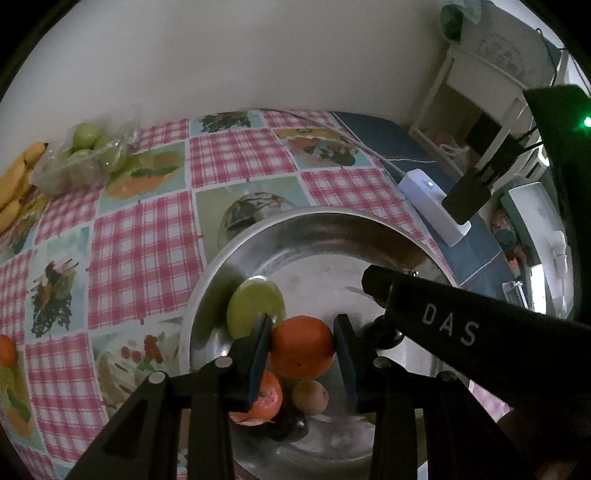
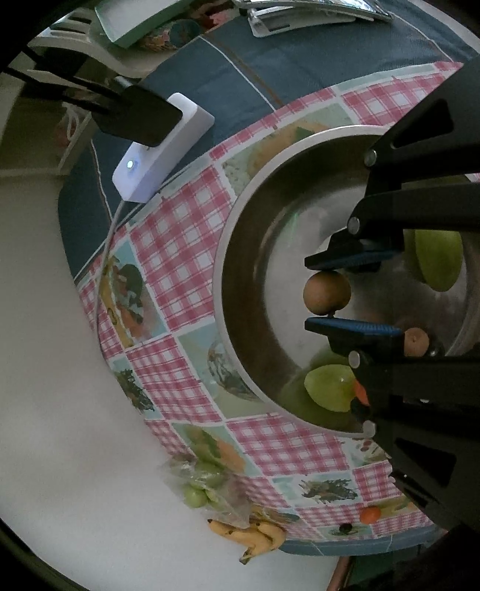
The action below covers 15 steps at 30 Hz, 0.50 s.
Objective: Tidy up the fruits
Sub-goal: 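Open both grippers to drop the orange and kiwi into the bowl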
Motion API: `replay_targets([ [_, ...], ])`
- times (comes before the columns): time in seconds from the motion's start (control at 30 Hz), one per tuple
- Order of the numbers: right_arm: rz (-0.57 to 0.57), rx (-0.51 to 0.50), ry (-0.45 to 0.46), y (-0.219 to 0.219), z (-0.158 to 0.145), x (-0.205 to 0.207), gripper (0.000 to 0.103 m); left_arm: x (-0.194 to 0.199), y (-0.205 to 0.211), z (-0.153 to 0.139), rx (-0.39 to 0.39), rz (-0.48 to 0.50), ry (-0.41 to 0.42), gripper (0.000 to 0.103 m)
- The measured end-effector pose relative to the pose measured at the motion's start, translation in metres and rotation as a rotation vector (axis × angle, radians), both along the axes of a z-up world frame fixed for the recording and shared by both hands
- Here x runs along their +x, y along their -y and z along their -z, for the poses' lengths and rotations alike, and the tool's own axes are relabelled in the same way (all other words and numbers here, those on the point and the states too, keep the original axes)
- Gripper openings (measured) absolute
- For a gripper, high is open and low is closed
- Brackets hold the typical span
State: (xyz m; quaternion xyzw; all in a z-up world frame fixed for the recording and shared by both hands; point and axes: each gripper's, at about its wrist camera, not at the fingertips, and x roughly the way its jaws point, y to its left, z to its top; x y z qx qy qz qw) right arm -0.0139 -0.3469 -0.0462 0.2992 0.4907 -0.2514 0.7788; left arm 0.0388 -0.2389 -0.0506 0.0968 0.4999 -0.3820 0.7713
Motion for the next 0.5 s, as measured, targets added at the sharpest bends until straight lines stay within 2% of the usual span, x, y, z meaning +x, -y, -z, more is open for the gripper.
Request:
replay_targets([
  [0.5,0.012,0.013,-0.026,0.0006,0.0037,-0.0002,0.028,0.0017,0.0000,0.0004,-0.002,-0.014,-0.009,0.038],
])
